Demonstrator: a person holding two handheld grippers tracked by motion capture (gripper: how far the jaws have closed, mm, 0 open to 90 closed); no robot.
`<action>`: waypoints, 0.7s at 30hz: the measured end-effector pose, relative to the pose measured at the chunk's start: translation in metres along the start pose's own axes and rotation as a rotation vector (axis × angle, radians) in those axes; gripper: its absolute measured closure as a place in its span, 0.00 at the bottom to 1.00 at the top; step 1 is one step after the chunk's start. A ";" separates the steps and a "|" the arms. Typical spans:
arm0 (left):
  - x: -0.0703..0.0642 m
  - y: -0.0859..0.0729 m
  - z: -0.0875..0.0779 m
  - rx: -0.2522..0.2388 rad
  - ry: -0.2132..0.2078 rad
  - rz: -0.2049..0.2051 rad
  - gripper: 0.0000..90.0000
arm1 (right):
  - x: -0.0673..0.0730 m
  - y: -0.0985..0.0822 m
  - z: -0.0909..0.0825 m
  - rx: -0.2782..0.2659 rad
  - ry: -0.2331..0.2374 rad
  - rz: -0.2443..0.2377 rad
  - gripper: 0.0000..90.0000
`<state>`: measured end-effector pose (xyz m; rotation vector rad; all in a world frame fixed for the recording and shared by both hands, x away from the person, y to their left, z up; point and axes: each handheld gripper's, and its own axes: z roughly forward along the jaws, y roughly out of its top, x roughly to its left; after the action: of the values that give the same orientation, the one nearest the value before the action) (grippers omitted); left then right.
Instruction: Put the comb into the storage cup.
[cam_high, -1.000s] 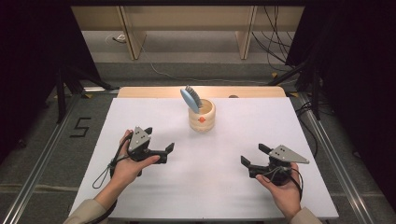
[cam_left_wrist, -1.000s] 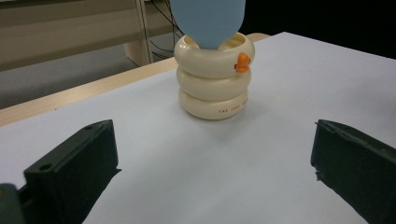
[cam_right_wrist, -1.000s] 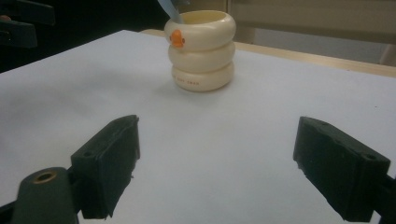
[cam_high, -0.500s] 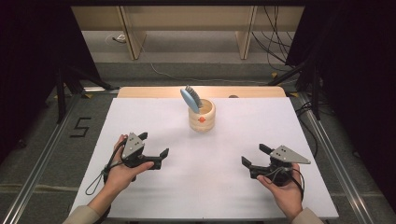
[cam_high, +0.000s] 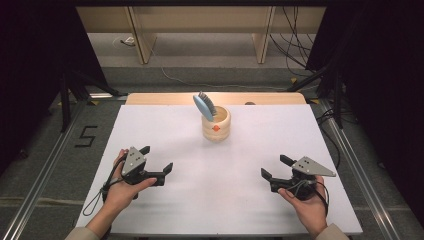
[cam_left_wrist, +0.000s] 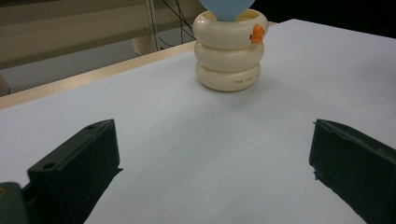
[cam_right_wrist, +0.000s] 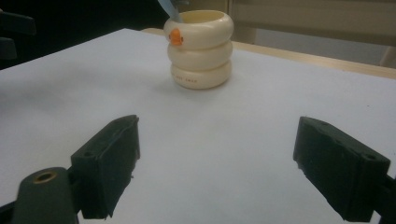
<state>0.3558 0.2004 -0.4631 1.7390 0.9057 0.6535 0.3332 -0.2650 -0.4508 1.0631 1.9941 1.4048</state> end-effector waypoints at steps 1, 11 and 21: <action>0.000 -0.001 -0.001 0.001 0.000 0.001 0.01 | 0.000 0.000 -0.001 -0.001 -0.001 0.003 0.17; 0.005 -0.007 -0.007 0.006 0.020 -0.008 0.01 | -0.002 -0.002 -0.005 -0.001 -0.002 0.002 0.17; 0.010 -0.011 -0.010 0.004 0.048 0.014 0.01 | -0.004 -0.005 -0.009 -0.003 -0.007 -0.002 0.17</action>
<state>0.3511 0.2156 -0.4702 1.7412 0.9294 0.7052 0.3275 -0.2737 -0.4524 1.0631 1.9871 1.3999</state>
